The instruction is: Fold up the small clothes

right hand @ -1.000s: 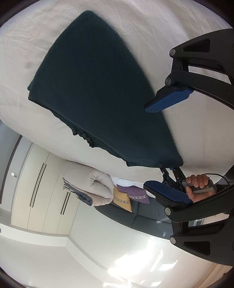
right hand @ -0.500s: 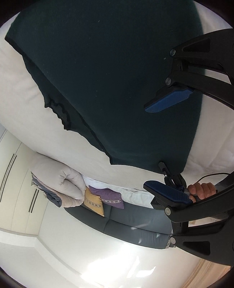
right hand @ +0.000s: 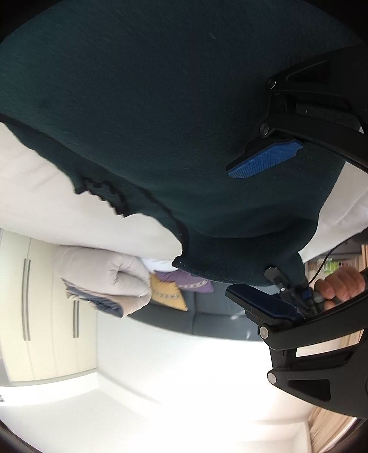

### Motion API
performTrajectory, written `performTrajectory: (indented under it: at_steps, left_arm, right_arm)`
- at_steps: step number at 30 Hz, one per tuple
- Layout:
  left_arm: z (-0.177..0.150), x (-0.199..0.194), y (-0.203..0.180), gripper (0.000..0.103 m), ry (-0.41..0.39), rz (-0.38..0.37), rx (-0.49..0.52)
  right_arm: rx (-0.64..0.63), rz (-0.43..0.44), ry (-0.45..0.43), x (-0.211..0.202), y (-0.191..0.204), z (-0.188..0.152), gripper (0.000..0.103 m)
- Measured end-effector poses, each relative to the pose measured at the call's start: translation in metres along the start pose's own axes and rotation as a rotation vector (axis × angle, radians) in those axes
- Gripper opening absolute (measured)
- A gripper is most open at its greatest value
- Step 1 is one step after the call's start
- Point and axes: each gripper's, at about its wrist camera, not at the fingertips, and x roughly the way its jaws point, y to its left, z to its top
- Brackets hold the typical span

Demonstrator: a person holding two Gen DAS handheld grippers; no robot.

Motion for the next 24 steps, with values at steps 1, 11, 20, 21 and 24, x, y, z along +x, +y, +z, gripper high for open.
performTrajectory:
  at_steps: [1,11,20,21,24]
  left_arm:
    - [-0.001,0.011,-0.009,0.010,0.013,-0.006,0.015]
    - [-0.030,0.124,-0.053,0.010,0.149,-0.045,0.079]
    - [-0.049,0.118,-0.057,0.064,0.138,-0.080,0.178]
    - [-0.050,0.111,-0.056,0.066,0.123,-0.085,0.191]
    - [-0.052,0.096,-0.045,0.066,0.101,-0.098,0.165]
  right_arm:
    - [0.016,0.026,-0.006,-0.006,-0.002,0.005,0.078]
    - [0.154,0.108,0.028,-0.019,-0.029,0.055,0.078]
    - [0.081,-0.002,0.078,-0.002,-0.014,0.070,0.079]
    - [0.074,-0.021,0.078,-0.001,-0.012,0.071,0.078]
    - [0.033,-0.114,0.089,0.007,-0.006,0.071,0.061]
